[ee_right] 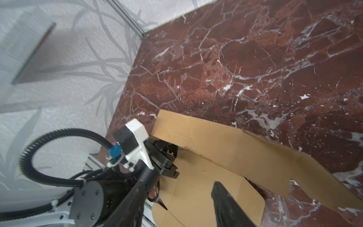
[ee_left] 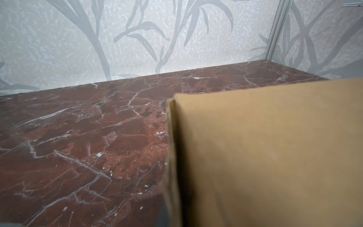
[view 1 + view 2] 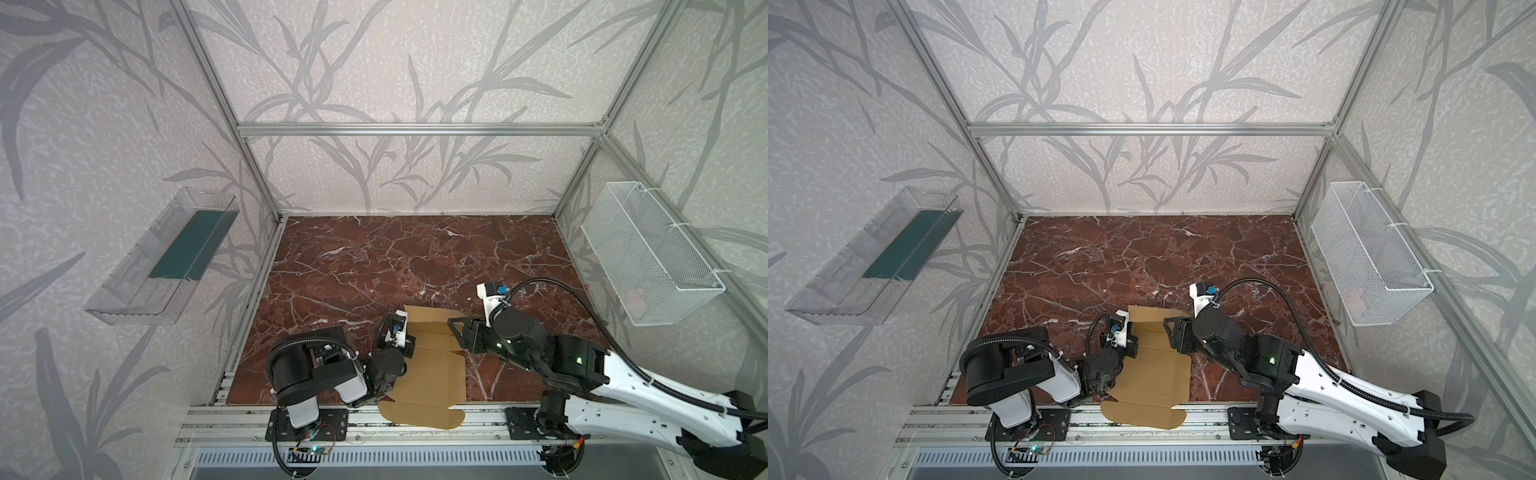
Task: Assemble paper box
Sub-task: First fold the bottom flaps of a flat cardboard box at the center of the table.
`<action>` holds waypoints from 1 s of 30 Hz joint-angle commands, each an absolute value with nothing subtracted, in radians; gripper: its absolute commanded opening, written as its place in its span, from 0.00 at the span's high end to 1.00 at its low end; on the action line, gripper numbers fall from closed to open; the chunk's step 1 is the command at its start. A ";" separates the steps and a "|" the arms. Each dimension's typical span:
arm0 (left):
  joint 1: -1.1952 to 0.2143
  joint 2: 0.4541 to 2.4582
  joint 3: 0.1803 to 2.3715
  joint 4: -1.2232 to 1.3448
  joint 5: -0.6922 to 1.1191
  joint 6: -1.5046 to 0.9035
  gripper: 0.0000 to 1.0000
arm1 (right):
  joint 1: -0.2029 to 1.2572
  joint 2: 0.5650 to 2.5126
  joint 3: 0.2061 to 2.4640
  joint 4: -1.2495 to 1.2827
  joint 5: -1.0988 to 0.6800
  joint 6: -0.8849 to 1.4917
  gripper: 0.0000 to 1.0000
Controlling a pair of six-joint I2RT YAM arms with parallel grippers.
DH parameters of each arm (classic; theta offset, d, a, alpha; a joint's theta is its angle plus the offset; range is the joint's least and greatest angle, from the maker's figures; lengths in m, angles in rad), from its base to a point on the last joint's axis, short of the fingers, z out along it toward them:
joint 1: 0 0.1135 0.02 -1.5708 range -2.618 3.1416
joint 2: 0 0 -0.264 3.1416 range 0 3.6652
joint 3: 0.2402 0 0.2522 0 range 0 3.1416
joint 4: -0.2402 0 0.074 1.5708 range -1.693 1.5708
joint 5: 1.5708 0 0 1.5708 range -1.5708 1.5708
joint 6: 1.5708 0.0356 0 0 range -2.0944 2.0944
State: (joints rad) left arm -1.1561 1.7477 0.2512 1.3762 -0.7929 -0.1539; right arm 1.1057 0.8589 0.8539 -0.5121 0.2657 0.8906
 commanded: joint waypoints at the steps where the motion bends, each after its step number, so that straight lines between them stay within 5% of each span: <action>1: -1.152 1.748 0.241 1.414 -0.825 -0.186 1.00 | 1.090 0.873 0.834 -0.577 0.165 0.819 0.44; 14: -1.152 1.782 0.234 1.415 -0.834 -0.215 1.00 | 0.846 0.882 0.760 -0.506 -0.069 0.727 0.44; 30: -1.156 1.829 0.231 1.417 -0.813 -0.268 1.00 | 0.724 0.940 0.688 -0.333 -0.198 0.775 0.47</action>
